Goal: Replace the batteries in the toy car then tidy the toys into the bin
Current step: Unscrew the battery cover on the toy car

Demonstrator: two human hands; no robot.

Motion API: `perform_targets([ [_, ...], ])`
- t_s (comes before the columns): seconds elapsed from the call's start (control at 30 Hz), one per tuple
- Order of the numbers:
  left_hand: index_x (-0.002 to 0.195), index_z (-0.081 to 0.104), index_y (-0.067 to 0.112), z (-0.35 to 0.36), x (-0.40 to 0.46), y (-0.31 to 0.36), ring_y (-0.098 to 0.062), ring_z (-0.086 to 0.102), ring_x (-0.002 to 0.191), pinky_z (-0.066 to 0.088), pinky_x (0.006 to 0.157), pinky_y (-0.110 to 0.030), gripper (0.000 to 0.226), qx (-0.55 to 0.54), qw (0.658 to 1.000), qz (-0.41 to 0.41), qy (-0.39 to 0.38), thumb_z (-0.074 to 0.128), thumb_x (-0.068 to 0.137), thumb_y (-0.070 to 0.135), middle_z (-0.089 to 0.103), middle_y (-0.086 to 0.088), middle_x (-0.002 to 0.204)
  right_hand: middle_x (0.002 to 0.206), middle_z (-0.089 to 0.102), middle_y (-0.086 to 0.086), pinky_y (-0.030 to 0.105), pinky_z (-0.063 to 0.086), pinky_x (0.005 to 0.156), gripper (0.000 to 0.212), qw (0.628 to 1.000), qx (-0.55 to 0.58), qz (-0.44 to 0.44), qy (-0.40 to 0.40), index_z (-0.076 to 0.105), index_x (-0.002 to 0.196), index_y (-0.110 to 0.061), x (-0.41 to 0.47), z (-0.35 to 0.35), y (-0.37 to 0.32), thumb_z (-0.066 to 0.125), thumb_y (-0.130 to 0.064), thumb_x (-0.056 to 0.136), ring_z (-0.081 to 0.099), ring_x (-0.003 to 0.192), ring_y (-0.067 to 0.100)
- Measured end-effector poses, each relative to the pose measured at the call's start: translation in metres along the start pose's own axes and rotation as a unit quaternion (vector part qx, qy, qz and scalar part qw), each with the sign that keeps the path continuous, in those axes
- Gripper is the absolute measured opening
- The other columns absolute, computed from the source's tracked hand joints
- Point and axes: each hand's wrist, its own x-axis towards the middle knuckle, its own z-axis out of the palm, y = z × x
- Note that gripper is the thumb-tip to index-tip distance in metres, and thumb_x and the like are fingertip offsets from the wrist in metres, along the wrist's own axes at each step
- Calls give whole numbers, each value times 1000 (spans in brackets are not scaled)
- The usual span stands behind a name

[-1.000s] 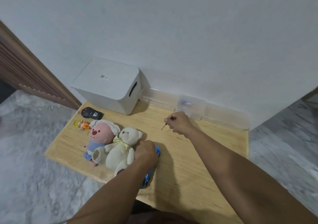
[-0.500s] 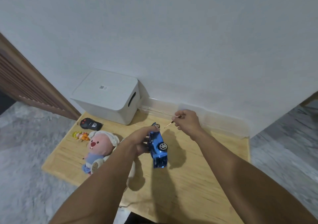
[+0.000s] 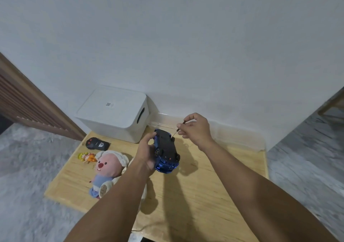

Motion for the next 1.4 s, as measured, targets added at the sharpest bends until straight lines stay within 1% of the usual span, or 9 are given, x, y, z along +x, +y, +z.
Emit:
perform_targets([
  [0.1,104,64,4,7,-3,2,-31,63,74,55,67,-35,27,78,997,18,3,60,88,25,69,-16,87,78,71,16,37,59,64,22,1000,-9,-17,10,59,92,-8,-2,4,-2,77,-10,79,71,62,21],
  [0.23,107,61,3,10,-3,2,-32,62,73,53,67,-35,26,101,995,15,23,58,87,18,67,-18,90,73,71,11,33,59,63,18,999,-20,-37,32,60,91,-8,-2,4,-6,74,-8,81,70,60,18],
  [0.37,120,60,6,12,1,2,-34,67,79,57,63,-38,35,132,986,74,73,63,85,13,70,-20,103,73,71,9,40,61,68,16,996,-48,-66,38,60,87,-15,0,6,-6,74,-8,81,72,62,18],
  [0.53,138,47,35,18,1,1,-32,70,86,59,65,-40,61,109,981,143,77,63,88,4,68,-9,111,78,70,10,42,59,70,17,992,-76,-94,44,61,90,-18,-1,7,-6,71,-6,82,71,63,17],
  [0.6,143,43,36,21,0,1,-32,70,89,60,70,-43,65,121,978,153,73,62,89,4,69,-6,111,81,70,9,41,59,70,18,990,-83,-100,48,60,90,-19,-1,7,-6,71,-7,83,71,65,17],
  [0.7,145,39,36,24,0,2,-34,69,93,57,82,-50,68,153,971,172,66,60,90,3,71,-2,98,82,69,8,40,59,72,20,988,-88,-111,57,58,88,-21,-1,7,-8,72,-8,82,71,67,17],
  [0.8,146,37,36,26,0,4,-35,67,94,55,86,-53,68,188,962,187,59,57,91,3,69,-2,101,80,68,6,41,59,73,21,988,-84,-112,60,57,86,-21,0,6,-9,73,-8,81,71,67,17],
  [1.17,143,45,36,30,6,5,-29,67,88,58,81,-44,63,186,963,190,51,57,91,2,66,-6,113,77,65,2,44,59,73,19,990,-75,-108,57,59,89,-14,3,3,-11,73,-7,80,68,63,13],
  [1.4,144,43,33,33,6,3,-23,66,79,59,73,-36,63,184,962,193,50,56,92,1,67,-3,106,77,67,3,40,59,72,18,988,-87,-112,58,59,90,-14,2,1,-11,73,-8,81,70,68,20],
])
